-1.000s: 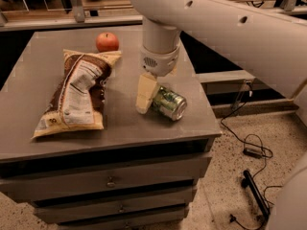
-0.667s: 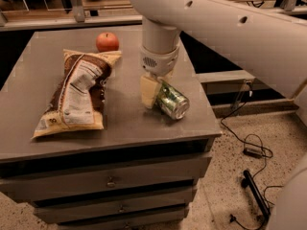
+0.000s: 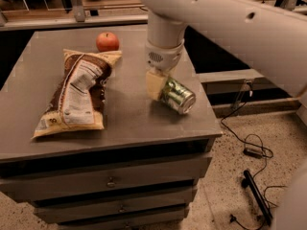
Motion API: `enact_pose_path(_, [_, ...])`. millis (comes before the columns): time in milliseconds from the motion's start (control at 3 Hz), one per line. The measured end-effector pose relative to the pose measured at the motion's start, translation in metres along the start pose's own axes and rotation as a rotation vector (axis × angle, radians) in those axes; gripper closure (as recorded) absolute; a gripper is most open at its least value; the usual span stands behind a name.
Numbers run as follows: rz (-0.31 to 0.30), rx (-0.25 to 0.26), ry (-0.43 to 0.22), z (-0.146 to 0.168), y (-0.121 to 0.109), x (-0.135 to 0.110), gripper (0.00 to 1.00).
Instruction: Place green can upright
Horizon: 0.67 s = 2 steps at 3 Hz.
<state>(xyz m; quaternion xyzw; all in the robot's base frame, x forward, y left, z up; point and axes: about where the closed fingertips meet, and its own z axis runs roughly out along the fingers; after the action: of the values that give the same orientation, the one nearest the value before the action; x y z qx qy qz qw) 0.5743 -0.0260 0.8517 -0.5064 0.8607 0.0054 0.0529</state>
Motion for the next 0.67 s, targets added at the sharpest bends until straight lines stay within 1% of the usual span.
enact_pose_path(333, [-0.102, 0.037, -0.085, -0.034, -0.012, 0.007, 1.0])
enact_pose_path(667, [-0.232, 0.082, -0.215, -0.068, -0.012, 0.016, 1.0])
